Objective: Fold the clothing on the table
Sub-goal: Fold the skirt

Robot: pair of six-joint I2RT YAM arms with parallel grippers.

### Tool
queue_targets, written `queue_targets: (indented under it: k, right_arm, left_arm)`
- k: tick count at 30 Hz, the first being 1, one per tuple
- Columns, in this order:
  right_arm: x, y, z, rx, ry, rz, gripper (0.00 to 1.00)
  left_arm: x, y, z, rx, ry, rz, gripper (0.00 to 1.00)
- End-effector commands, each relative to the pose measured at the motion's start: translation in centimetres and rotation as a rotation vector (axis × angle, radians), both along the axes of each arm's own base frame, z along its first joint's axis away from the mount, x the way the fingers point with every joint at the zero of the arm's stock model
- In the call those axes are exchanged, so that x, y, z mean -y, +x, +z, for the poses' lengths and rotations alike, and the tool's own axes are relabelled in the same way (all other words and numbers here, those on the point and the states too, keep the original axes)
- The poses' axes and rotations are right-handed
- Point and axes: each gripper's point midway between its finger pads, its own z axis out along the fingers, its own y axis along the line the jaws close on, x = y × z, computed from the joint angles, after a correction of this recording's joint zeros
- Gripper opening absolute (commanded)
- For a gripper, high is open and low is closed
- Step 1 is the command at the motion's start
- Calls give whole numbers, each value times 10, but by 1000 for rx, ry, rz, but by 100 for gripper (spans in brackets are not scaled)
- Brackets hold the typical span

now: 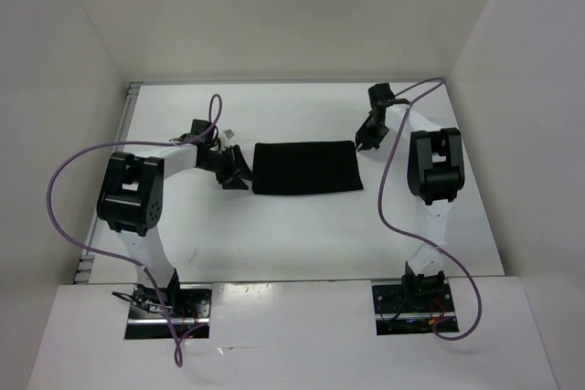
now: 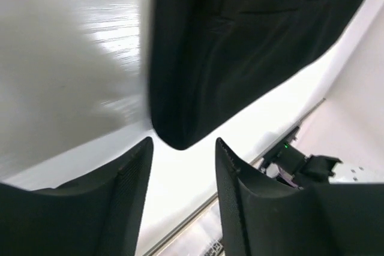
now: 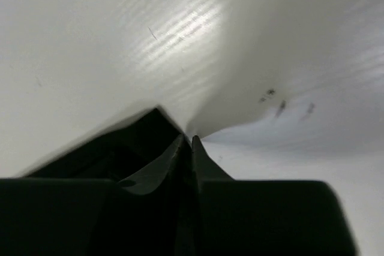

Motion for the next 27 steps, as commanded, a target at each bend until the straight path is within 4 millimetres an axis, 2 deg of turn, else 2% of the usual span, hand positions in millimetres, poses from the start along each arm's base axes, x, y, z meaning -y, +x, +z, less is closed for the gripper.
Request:
queue_targets:
  k: [1, 3, 4, 5, 11, 12, 13, 15, 16, 20, 21, 23, 24, 26, 27]
  right_arm:
    - [8, -10, 48, 67, -83, 6, 16]
    - [-3, -22, 65, 73, -90, 53, 25]
    - [-4, -30, 64, 60, -107, 73, 31]
    - [-8, -36, 64, 52, -108, 86, 33]
    - [2, -78, 54, -8, -145, 144, 55]
    - [2, -84, 45, -25, -140, 160, 56]
    - [0, -88, 46, -25, -133, 172, 57]
    - [-1, -94, 41, -44, -121, 194, 57]
    - [0, -100, 35, -62, -127, 206, 57]
    - [-8, -116, 20, -100, -74, 253, 57]
    - [-17, -119, 19, -100, -27, 270, 57]
    - [-21, -125, 6, -126, 0, 291, 57]
    - [-21, -124, 4, -125, 0, 291, 57]
    - [-23, -132, -7, -156, 19, 298, 56]
    - [-26, -130, -9, -150, 30, 301, 52]
  left_arm:
    - [-10, 11, 18, 59, 55, 45, 55]
    - [-12, 18, 30, 104, 69, 57, 55]
    - [-11, 23, 36, 115, 63, 64, 55]
    - [-9, 29, 46, 148, 48, 60, 55]
    - [17, 38, 99, 252, -87, -22, 53]
    - [22, 39, 111, 269, -128, -48, 53]
    - [25, 40, 119, 282, -153, -56, 52]
    - [34, 41, 125, 291, -189, -93, 50]
    - [40, 41, 134, 311, -204, -113, 50]
    - [51, 37, 137, 313, -215, -151, 50]
    - [55, 35, 137, 312, -217, -162, 50]
    - [60, 32, 133, 302, -217, -173, 50]
    - [63, 30, 133, 301, -219, -182, 50]
    - [67, 27, 131, 300, -220, -193, 50]
    - [67, 27, 131, 300, -220, -193, 50]
